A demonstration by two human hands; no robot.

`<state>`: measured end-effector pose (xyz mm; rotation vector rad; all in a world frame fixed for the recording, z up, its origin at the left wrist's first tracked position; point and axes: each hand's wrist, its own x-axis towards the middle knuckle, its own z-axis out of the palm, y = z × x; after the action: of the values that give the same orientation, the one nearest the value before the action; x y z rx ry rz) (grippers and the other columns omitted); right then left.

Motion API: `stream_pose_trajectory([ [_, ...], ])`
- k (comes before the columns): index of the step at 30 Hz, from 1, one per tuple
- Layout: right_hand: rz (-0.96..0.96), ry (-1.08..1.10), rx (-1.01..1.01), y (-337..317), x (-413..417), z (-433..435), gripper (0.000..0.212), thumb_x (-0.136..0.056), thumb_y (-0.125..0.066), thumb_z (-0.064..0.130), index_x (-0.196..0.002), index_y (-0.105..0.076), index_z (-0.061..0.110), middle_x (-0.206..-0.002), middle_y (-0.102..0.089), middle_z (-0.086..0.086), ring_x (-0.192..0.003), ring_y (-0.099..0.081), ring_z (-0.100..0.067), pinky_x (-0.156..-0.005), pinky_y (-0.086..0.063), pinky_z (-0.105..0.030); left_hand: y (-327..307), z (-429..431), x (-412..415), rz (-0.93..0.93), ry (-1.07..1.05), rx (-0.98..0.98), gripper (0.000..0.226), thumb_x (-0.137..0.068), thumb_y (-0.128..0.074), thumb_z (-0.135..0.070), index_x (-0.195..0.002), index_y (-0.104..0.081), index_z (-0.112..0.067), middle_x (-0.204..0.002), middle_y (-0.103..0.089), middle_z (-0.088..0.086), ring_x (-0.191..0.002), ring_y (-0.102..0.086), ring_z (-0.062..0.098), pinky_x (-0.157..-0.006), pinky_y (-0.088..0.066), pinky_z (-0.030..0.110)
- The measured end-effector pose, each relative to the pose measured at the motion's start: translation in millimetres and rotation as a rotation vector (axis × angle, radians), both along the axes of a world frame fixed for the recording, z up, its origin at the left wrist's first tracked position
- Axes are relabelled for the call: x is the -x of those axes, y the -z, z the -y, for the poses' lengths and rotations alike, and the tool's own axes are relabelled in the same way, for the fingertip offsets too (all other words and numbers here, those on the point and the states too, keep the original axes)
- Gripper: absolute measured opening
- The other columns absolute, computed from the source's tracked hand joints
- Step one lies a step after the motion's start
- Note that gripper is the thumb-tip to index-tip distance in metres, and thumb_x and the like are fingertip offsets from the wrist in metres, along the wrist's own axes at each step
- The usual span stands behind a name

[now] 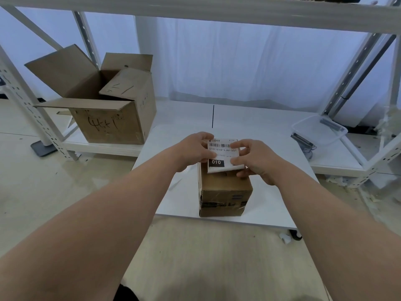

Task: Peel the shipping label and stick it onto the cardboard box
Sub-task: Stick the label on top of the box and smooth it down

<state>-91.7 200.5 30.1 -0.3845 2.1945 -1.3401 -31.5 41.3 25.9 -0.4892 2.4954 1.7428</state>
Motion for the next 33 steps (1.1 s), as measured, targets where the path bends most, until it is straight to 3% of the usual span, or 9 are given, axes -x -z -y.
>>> stream_pose_trajectory([
  [3,0.011,0.026,0.032,-1,-1,3,0.028,-0.087,-0.062,-0.001,-0.112,-0.06,0.012,-0.111,-0.054,-0.007,-0.077,-0.061,-0.02,-0.053,-0.059,-0.023,0,3,-1,-0.038,-0.043,-0.014,0.042,-0.086,-0.062,0.001,-0.124,-0.048,-0.008,-0.094,-0.054,-0.001,-0.076,-0.059,0.01,-0.054,-0.053,0.01],
  [7,0.017,0.039,0.028,2,-2,7,0.02,-0.087,-0.063,0.001,-0.107,-0.064,0.006,-0.118,-0.053,-0.009,-0.075,-0.061,-0.022,-0.056,-0.06,-0.024,2,7,0,-0.059,-0.079,0.042,0.027,-0.086,-0.064,-0.002,-0.11,-0.053,-0.007,-0.109,-0.056,0.01,-0.087,-0.062,0.02,-0.065,-0.057,0.018],
  [11,-0.015,0.034,-0.006,3,-2,10,0.022,-0.087,-0.065,0.002,-0.109,-0.065,0.002,-0.117,-0.053,-0.009,-0.073,-0.061,-0.022,-0.054,-0.058,-0.022,4,10,1,-0.036,-0.097,0.097,0.03,-0.086,-0.064,-0.002,-0.116,-0.059,0.0,-0.121,-0.059,0.014,-0.091,-0.061,0.021,-0.067,-0.055,0.017],
  [18,-0.159,0.094,0.028,5,1,11,0.011,-0.09,-0.063,0.011,-0.098,-0.068,0.005,-0.107,-0.06,-0.005,-0.072,-0.062,-0.017,-0.056,-0.058,-0.026,4,11,0,-0.044,-0.13,0.056,0.025,-0.085,-0.065,-0.004,-0.109,-0.064,0.003,-0.117,-0.063,0.013,-0.084,-0.062,0.018,-0.075,-0.055,0.019],
  [23,-0.139,0.071,-0.023,9,2,12,0.011,-0.09,-0.061,0.005,-0.099,-0.067,0.006,-0.109,-0.059,-0.009,-0.068,-0.062,-0.019,-0.052,-0.056,-0.022,7,8,0,-0.076,-0.155,0.182,0.023,-0.086,-0.066,-0.012,-0.106,-0.067,-0.002,-0.111,-0.066,0.009,-0.074,-0.055,0.008,-0.06,-0.045,0.013],
  [28,-0.242,0.026,-0.111,14,2,13,0.022,-0.093,-0.057,0.008,-0.114,-0.063,0.009,-0.107,-0.054,-0.004,-0.053,-0.055,-0.019,-0.06,-0.056,-0.027,11,4,-2,-0.108,-0.122,0.297,0.031,-0.085,-0.067,-0.013,-0.114,-0.063,-0.003,-0.11,-0.063,0.01,-0.089,-0.058,0.017,-0.068,-0.049,0.015],
  [33,-0.364,0.001,-0.159,17,0,11,0.031,-0.094,-0.055,0.011,-0.125,-0.059,0.012,-0.123,-0.054,-0.006,-0.051,-0.052,-0.016,-0.052,-0.052,-0.021,7,-3,-2,-0.1,-0.081,0.222,0.038,-0.085,-0.067,-0.008,-0.121,-0.055,-0.004,-0.104,-0.053,0.002,-0.088,-0.058,0.019,-0.075,-0.058,0.025],
])
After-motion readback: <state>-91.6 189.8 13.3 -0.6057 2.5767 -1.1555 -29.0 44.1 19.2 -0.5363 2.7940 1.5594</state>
